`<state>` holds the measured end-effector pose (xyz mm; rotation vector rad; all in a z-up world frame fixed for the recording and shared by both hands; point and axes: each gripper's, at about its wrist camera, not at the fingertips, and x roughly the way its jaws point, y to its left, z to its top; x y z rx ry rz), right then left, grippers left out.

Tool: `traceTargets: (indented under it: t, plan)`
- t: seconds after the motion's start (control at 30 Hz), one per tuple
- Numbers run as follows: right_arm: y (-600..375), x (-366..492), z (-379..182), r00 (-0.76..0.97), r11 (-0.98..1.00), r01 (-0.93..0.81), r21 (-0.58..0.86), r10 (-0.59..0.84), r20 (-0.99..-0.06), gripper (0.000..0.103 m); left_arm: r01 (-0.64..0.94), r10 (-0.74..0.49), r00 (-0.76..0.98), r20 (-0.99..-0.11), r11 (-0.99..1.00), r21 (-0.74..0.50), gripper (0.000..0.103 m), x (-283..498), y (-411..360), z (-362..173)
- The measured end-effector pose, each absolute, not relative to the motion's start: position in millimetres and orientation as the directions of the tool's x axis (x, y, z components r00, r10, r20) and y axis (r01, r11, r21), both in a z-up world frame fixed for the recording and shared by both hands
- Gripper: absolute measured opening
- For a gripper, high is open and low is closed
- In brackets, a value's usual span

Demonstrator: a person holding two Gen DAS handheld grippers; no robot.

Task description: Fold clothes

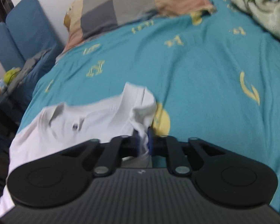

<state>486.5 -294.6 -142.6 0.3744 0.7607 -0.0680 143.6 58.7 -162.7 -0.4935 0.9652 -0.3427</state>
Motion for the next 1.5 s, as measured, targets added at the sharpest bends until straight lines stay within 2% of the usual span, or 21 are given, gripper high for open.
traceTargets:
  t: [0.1,0.23,0.33,0.5,0.53,0.67,0.7,0.83,1.07,1.2,1.3,1.4,1.43,1.47,1.5]
  plan:
    - [-303,492,-134,0.750,0.927,0.258,0.273,-0.013,-0.661,0.007,0.054,-0.496,0.554,-0.668,0.822,-0.566,0.061,144,67,-159]
    - [-319,507,-128,0.777,0.925,0.285,0.251,-0.070,-0.626,0.007,0.092,-0.486,0.581,-0.652,0.836,-0.541,0.061,141,65,-152]
    - [-322,519,-143,0.734,0.923,0.300,0.242,-0.061,-0.676,0.007,0.107,-0.488,0.566,-0.665,0.843,-0.528,0.061,142,60,-154]
    - [-326,504,-137,0.748,0.917,0.267,0.296,-0.003,-0.664,0.014,0.134,-0.512,0.521,-0.683,0.839,-0.527,0.061,144,52,-160]
    - [-327,496,-131,0.749,0.919,0.261,0.295,0.000,-0.662,0.018,0.147,-0.525,0.510,-0.681,0.834,-0.532,0.061,144,50,-161]
    - [-329,442,-99,0.767,0.912,0.240,0.334,0.033,-0.640,0.043,0.195,-0.564,0.489,-0.666,0.815,-0.546,0.062,138,43,-159]
    - [-329,426,-90,0.771,0.909,0.233,0.345,0.043,-0.635,0.045,0.211,-0.576,0.485,-0.658,0.807,-0.551,0.062,135,41,-157]
    - [-318,348,-54,0.784,0.912,0.208,0.355,0.062,-0.618,0.045,0.285,-0.623,0.441,-0.646,0.780,-0.558,0.066,120,28,-150]
    - [-277,221,-15,0.766,0.931,0.116,0.347,0.138,-0.628,0.046,0.354,-0.625,0.321,-0.711,0.776,-0.522,0.068,97,2,-156]
    - [-269,171,-16,0.765,0.894,0.095,0.437,0.215,-0.607,0.045,0.377,-0.612,0.250,-0.750,0.775,-0.507,0.065,91,-11,-166]
    - [-265,153,-29,0.739,0.890,0.124,0.439,0.213,-0.640,0.046,0.419,-0.587,0.237,-0.774,0.781,-0.464,0.064,84,-22,-168]
    - [-257,146,-41,0.707,0.916,0.126,0.381,0.186,-0.682,0.046,0.466,-0.560,0.241,-0.793,0.783,-0.412,0.047,73,-32,-165]
    - [-256,147,-44,0.700,0.923,0.122,0.364,0.180,-0.691,0.046,0.477,-0.552,0.239,-0.799,0.784,-0.398,0.038,71,-36,-165]
    - [-255,148,-47,0.693,0.928,0.122,0.351,0.174,-0.700,0.046,0.474,-0.541,0.251,-0.802,0.792,-0.385,0.021,68,-37,-163]
    - [-254,150,-51,0.684,0.930,0.128,0.345,0.169,-0.710,0.046,0.471,-0.530,0.263,-0.806,0.800,-0.372,0.010,65,-38,-161]
